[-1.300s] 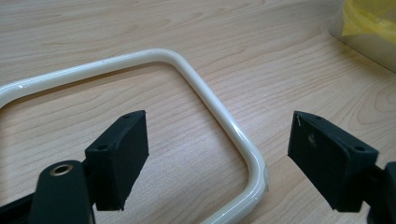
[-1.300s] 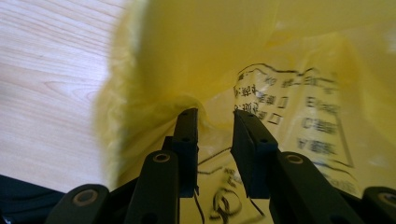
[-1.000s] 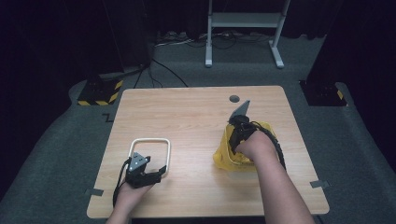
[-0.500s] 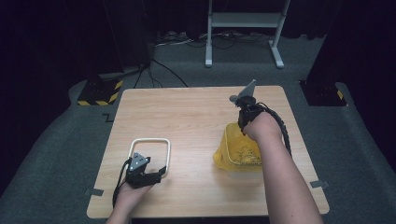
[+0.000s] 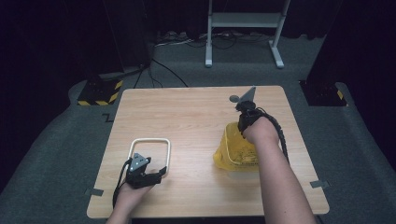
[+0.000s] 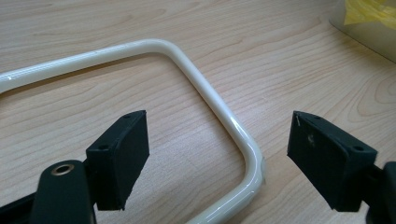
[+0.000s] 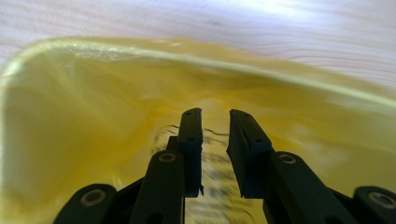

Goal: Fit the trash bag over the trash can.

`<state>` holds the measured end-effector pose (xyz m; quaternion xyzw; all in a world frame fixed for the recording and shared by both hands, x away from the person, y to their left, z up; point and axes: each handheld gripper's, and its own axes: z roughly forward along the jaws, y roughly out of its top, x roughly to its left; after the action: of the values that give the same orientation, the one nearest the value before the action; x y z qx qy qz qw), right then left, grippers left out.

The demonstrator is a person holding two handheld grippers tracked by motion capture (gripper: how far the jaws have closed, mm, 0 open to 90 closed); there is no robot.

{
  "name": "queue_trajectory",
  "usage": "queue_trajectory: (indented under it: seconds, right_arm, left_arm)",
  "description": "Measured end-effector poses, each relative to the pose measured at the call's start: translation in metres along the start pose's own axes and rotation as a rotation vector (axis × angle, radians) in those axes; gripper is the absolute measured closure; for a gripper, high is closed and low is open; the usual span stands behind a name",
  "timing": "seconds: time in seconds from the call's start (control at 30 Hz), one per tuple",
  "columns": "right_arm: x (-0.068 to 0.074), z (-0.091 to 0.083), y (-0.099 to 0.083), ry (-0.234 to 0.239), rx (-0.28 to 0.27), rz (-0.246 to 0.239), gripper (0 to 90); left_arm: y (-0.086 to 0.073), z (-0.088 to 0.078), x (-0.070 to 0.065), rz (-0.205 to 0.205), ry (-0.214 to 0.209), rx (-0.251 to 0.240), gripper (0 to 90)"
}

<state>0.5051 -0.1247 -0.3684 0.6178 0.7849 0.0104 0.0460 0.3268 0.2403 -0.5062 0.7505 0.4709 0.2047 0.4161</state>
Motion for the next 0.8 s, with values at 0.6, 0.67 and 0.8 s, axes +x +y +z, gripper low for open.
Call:
queue_trajectory:
  seconds: [0.6,0.67,0.8]
  right_arm:
    - [-0.023,0.018,-0.006,-0.082,0.043,0.046,65.9]
    - [-0.021,0.003,-0.01,-0.062,0.017,0.055,65.9]
    - [-0.019,-0.021,-0.023,-0.058,0.003,0.062,67.5]
  left_arm:
    - [0.0,0.002,-0.001,0.014,-0.011,0.001,20.6]
    - [0.0,0.002,0.0,0.011,-0.008,-0.001,20.6]
    - [0.0,0.001,-0.001,0.001,-0.012,-0.005,20.6]
